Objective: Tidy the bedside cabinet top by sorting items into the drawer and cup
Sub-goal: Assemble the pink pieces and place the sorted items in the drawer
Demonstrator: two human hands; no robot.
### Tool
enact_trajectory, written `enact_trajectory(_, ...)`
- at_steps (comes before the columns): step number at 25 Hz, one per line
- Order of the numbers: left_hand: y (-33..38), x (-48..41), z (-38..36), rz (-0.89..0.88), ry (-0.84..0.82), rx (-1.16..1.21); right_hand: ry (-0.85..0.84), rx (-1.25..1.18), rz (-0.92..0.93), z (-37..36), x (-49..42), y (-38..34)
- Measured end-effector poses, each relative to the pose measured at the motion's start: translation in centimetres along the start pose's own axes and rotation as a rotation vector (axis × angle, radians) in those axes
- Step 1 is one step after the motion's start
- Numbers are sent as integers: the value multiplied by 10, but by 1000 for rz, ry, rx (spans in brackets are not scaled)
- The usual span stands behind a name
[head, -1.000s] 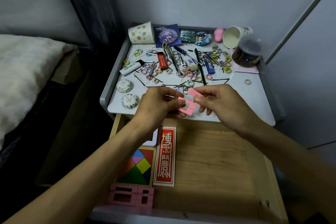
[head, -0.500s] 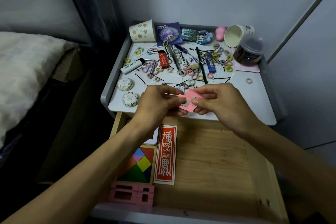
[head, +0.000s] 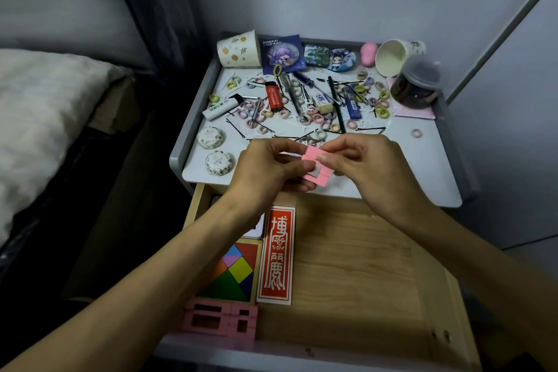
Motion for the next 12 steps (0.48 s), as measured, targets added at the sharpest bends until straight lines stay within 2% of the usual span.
enact_trajectory(5, -2, 0, 2, 12, -6, 17, 59, 184, 127, -1, 3, -13)
enact_trajectory(12, -1, 1, 2, 1, -5, 30, 107, 174, 178, 1, 5, -20)
Point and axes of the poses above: each hand's wrist, its own x-axis away from the middle knuckle, its own z-axis out of the back of the hand, y = z × x, the point moved 8 cm from there along -x, towards the middle knuckle, and after that the axes turned 5 degrees about z, right-handed, at the moved point
